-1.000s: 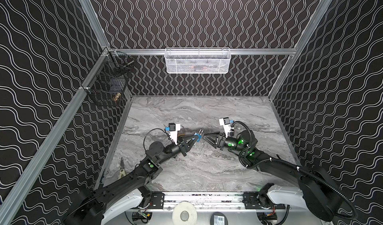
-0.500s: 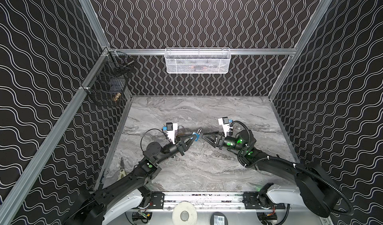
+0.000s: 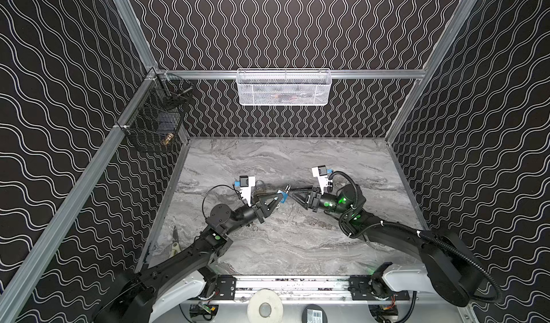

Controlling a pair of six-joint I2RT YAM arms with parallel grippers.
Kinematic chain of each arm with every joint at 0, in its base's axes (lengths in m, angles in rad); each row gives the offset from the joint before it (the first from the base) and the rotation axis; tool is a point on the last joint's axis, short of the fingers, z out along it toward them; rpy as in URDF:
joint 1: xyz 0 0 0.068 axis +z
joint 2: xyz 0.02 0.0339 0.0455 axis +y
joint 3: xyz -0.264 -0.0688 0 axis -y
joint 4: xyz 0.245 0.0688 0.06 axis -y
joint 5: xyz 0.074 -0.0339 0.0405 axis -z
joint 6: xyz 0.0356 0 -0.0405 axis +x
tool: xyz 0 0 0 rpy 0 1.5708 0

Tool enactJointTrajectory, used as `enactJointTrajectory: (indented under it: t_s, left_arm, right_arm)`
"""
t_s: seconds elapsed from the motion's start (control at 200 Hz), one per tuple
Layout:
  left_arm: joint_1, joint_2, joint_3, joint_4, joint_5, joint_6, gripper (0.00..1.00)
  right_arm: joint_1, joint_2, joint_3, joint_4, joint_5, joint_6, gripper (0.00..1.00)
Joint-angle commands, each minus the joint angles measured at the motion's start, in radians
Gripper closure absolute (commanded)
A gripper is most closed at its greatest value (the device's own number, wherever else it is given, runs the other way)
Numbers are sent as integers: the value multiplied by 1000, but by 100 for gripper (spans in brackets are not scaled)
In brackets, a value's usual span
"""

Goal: Unlock with the key

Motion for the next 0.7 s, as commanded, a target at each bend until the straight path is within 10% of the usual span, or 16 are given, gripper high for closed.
enactJointTrajectory:
  t_s: [0.0,0.691]
  left_arm:
    - [3,3,-5,86,14,-14,100]
    - [2,16,-16,123,23,-48,100]
  right_arm:
    - [0,12,15,59,2,6,39]
    - [0,99,88,52,51,24,38]
